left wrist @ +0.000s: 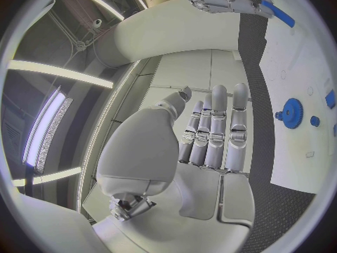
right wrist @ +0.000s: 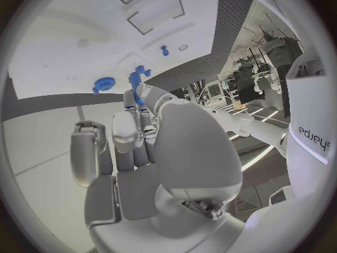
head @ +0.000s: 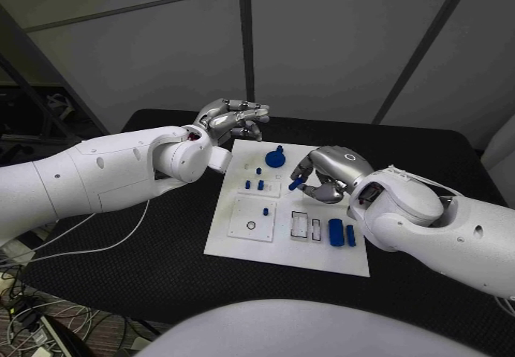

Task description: Assemble the parts on the task board

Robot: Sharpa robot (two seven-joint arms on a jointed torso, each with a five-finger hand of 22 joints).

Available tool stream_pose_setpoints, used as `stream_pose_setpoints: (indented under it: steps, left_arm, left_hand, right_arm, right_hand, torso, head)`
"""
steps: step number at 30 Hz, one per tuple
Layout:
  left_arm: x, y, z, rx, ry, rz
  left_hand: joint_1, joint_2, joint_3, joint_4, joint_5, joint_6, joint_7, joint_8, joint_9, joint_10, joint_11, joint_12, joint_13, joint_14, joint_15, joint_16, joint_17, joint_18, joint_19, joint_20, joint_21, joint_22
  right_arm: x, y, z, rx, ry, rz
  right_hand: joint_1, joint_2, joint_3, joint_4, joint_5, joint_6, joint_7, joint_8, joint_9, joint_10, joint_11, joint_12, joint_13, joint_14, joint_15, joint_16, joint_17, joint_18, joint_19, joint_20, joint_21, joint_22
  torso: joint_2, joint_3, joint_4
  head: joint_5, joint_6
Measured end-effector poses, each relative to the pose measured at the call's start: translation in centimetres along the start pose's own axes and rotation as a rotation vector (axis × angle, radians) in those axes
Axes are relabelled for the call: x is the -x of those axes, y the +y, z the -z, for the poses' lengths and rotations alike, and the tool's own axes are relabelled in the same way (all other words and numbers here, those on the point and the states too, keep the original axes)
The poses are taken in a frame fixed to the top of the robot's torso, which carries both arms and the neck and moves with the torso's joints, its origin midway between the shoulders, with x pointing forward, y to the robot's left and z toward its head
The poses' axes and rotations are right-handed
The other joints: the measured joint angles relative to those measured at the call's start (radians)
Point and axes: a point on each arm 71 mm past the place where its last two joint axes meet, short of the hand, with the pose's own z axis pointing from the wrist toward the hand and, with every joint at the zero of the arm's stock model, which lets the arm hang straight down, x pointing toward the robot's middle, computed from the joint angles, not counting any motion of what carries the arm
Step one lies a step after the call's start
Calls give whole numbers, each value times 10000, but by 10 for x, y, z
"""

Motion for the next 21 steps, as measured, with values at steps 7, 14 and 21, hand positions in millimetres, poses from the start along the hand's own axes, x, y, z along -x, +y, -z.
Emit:
stream_pose_setpoints:
  steps: [7, 14, 21]
  left_arm:
    - [-2, 0, -1, 3, 37, 13]
    - [-4, 1, -1, 5, 71, 24]
    - [-6, 1, -2, 6, 109, 37]
  left_hand:
    - [0, 0, 0, 0, 0, 0, 0, 0, 0, 0, 0, 0, 0, 0, 0, 0, 0, 0, 0, 0, 0, 1]
    - [0, 0, 0, 0, 0, 0, 0, 0, 0, 0, 0, 0, 0, 0, 0, 0, 1, 0, 0, 0, 0, 2]
    - [0, 0, 0, 0, 0, 0, 0, 0, 0, 0, 0, 0, 0, 0, 0, 0, 2, 1, 0, 0, 0, 2]
  right_arm:
    - [-15, 34, -9, 908, 370, -492]
    - [-36, 49, -12, 1359, 910, -698]
    - [-55, 58, -15, 1659, 1364, -779]
  right_hand:
    - [-1, -1, 0, 0, -6, -2, 0, -2, 4, 0, 1, 0, 11, 0, 0, 0, -9, 0, 0, 0, 0, 0]
    - [-1, -2, 24, -25, -26, -6, -1, -5, 0, -1, 1, -41, 10, 0, 0, 0, -19, 1, 0, 0, 0, -1]
    - [11, -16, 24, -25, -29, -10, -3, -13, -5, -1, 2, -51, 8, 0, 0, -1, -19, 0, -1, 1, 0, -1]
  torso:
    - [16, -2, 7]
    - [12, -1, 6]
    - [5, 6, 2]
  head:
    - [110, 1]
    - [243, 1]
    - [225, 1]
